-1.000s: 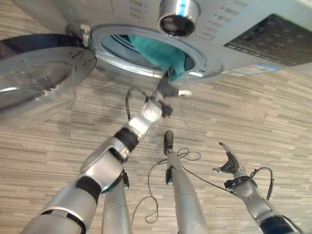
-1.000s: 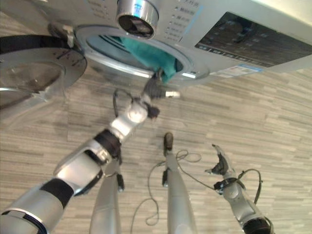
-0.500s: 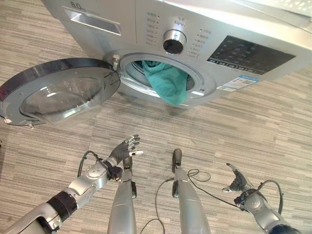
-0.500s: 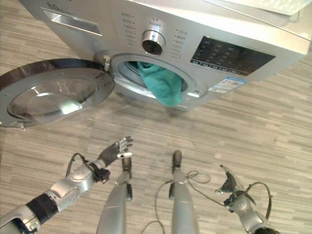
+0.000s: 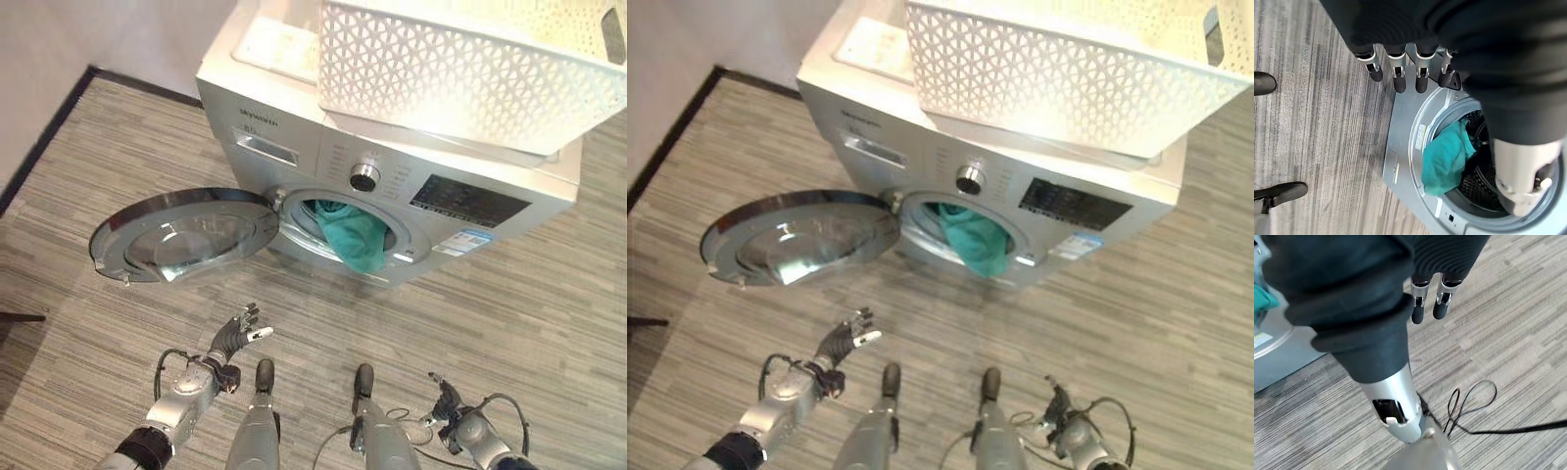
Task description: Grab the laundry basket,head to the washer,open it,put in the laundry and shut it.
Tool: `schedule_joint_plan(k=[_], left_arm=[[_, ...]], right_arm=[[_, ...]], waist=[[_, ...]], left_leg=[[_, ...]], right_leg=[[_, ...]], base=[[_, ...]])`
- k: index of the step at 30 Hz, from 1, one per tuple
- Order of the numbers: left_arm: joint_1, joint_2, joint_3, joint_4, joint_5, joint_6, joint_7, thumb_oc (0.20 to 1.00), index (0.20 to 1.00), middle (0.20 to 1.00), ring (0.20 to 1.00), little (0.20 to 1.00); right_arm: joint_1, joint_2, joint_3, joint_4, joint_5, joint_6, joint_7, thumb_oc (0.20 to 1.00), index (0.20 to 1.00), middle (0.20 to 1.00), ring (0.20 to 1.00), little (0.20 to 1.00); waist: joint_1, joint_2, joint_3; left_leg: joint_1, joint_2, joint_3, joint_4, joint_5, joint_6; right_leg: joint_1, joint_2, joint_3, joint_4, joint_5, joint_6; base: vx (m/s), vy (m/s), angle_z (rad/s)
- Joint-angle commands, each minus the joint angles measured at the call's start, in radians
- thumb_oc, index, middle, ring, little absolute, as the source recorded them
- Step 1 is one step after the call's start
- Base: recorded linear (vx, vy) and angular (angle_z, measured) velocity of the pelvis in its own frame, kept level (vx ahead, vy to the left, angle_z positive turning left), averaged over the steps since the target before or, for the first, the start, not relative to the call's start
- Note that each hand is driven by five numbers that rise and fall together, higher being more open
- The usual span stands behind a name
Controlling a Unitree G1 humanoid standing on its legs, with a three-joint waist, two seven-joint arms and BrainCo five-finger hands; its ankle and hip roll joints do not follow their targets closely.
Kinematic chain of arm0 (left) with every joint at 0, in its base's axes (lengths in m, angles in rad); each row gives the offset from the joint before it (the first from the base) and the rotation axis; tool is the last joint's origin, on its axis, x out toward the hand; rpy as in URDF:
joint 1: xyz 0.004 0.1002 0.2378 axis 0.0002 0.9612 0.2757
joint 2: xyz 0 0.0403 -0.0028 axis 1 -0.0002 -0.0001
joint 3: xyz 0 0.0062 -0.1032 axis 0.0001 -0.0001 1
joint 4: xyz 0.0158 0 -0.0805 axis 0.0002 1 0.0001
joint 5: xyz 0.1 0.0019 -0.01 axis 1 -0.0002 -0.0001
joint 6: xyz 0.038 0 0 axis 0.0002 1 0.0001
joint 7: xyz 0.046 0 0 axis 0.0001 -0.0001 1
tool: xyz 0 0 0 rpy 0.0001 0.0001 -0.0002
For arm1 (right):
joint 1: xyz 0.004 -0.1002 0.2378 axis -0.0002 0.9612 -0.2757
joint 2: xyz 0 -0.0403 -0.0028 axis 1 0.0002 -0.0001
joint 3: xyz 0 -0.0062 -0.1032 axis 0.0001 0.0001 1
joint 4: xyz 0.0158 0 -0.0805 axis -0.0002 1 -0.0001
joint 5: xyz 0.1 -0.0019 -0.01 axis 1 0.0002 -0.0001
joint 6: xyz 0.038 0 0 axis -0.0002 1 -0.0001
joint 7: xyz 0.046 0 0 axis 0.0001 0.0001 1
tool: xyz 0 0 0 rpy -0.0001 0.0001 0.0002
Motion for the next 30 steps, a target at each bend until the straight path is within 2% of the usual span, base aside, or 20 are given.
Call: schedule_joint_plan(k=[1,3,6,8,9,13,15,16,19,30], left_arm=[[0.002,-0.001,-0.005,-0.083,0.003,-0.032,0.020,1.000,1.000,1.000,1.000,1.000],[0.021,0.000,-0.029,-0.151,-0.017,-0.033,0.011,1.000,1.000,1.000,1.000,1.000],[0.044,0.023,-0.050,-0.226,-0.045,-0.032,-0.002,1.000,1.000,1.000,1.000,1.000],[0.068,0.047,-0.062,-0.285,-0.089,-0.026,-0.018,1.000,1.000,1.000,1.000,1.000],[0.066,0.047,-0.062,-0.285,-0.090,-0.026,-0.018,1.000,1.000,1.000,1.000,1.000],[0.065,0.045,-0.082,-0.291,-0.110,-0.013,-0.038,1.000,1.000,1.000,1.000,1.000],[0.060,0.040,-0.084,-0.285,-0.110,-0.012,-0.039,1.000,1.000,1.000,1.000,1.000],[0.047,0.028,-0.092,-0.278,-0.114,-0.010,-0.041,1.000,1.000,1.000,1.000,1.000],[0.009,0.006,-0.100,-0.294,-0.138,-0.018,-0.036,1.000,1.000,1.000,1.000,1.000],[-0.015,-0.016,-0.082,-0.310,-0.182,-0.036,-0.009,1.000,1.000,1.000,1.000,1.000]], right_arm=[[-0.013,-0.013,-0.027,0.013,0.042,0.002,-0.033,1.000,1.000,1.000,1.000,1.000],[-0.173,-0.014,-0.092,0.145,0.165,0.002,-0.076,1.000,1.000,1.000,1.000,1.000],[-0.333,-0.051,-0.149,0.240,0.254,-0.001,-0.128,1.000,1.000,1.000,1.000,1.000],[-0.498,-0.132,-0.244,0.319,0.369,-0.005,-0.187,1.000,1.000,1.000,1.000,1.000],[-0.502,-0.134,-0.244,0.323,0.370,-0.007,-0.186,1.000,1.000,1.000,1.000,1.000],[-0.635,-0.224,-0.322,0.398,0.494,-0.021,-0.215,1.000,1.000,1.000,1.000,1.000],[-0.659,-0.234,-0.336,0.407,0.524,-0.027,-0.214,1.000,1.000,1.000,1.000,1.000],[-0.702,-0.244,-0.350,0.417,0.580,-0.039,-0.209,1.000,1.000,1.000,1.000,1.000],[-0.784,-0.248,-0.346,0.452,0.654,-0.052,-0.195,1.000,1.000,1.000,1.000,1.000],[-0.864,-0.289,-0.353,0.468,0.729,-0.076,-0.194,1.000,1.000,1.000,1.000,1.000]], waist=[[0.008,0.018,0.042],[0.047,0.031,0.057],[0.091,0.057,0.081],[0.140,0.099,0.105],[0.140,0.100,0.106],[0.191,0.149,0.122],[0.199,0.159,0.125],[0.218,0.173,0.132],[0.250,0.190,0.142],[0.279,0.210,0.161]], left_leg=[[-0.059,-0.036,0.011,-0.008,-0.006,0.071],[-0.115,-0.056,-0.023,0.000,0.004,0.078],[-0.168,-0.077,-0.050,0.001,0.015,0.083],[-0.220,-0.103,-0.076,0.001,0.027,0.084],[-0.222,-0.104,-0.078,0.002,0.027,0.084],[-0.274,-0.134,-0.100,0.003,0.035,0.084],[-0.285,-0.141,-0.102,0.004,0.037,0.084],[-0.298,-0.150,-0.105,0.003,0.039,0.085],[-0.327,-0.171,-0.105,0.010,0.033,0.091],[-0.353,-0.189,-0.099,0.000,0.035,0.088]], right_leg=[[0.001,0.047,-0.059,0.185,-0.210,-0.034],[-0.035,0.042,-0.084,0.207,-0.225,-0.041],[-0.080,0.027,-0.111,0.242,-0.246,-0.047],[-0.121,0.007,-0.146,0.280,-0.276,-0.051],[-0.124,0.006,-0.147,0.283,-0.278,-0.051],[-0.165,-0.019,-0.183,0.334,-0.318,-0.056],[-0.173,-0.023,-0.189,0.345,-0.327,-0.058],[-0.186,-0.031,-0.197,0.359,-0.337,-0.059],[-0.200,-0.039,-0.208,0.357,-0.344,-0.059],[-0.211,-0.043,-0.218,0.339,-0.344,-0.059]], base=[[-0.04,0.006,0.13],[-0.05,-0.018,0.23],[-0.03,0.013,0.37],[0.00,0.023,0.27],[0.01,0.027,0.33],[0.03,0.035,0.39],[0.03,0.041,0.46],[0.05,0.058,0.42],[0.06,0.065,0.24],[0.02,0.023,0.00]])
